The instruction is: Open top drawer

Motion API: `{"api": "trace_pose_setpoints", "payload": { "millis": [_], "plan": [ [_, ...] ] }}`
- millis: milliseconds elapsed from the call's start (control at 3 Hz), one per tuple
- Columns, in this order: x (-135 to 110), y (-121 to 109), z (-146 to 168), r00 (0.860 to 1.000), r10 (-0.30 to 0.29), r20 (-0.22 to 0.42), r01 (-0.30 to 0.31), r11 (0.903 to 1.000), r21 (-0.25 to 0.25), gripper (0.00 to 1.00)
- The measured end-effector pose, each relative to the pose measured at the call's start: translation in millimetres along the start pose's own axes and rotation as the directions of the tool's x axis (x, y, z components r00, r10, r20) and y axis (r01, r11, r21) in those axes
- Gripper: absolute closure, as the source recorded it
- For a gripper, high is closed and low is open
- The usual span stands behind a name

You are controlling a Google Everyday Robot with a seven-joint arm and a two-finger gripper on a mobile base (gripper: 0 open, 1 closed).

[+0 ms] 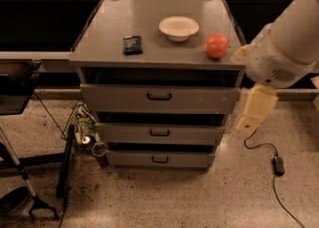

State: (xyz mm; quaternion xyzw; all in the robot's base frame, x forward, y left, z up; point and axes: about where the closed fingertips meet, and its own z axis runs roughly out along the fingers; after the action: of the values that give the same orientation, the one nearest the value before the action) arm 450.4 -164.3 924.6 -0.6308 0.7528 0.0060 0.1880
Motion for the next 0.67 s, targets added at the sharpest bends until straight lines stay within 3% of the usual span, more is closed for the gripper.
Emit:
{"api": "trace_pose_setpoints", "payload": {
  "millis": [333,667],
  "plan": [
    [-36,4,64,0.997,-0.047,0.066,0.049,0.9983,-0.033,0.0],
    [-72,-6,128,0.991,-0.081,0.108,0.086,0.9954,-0.043,0.0]
  ]
}}
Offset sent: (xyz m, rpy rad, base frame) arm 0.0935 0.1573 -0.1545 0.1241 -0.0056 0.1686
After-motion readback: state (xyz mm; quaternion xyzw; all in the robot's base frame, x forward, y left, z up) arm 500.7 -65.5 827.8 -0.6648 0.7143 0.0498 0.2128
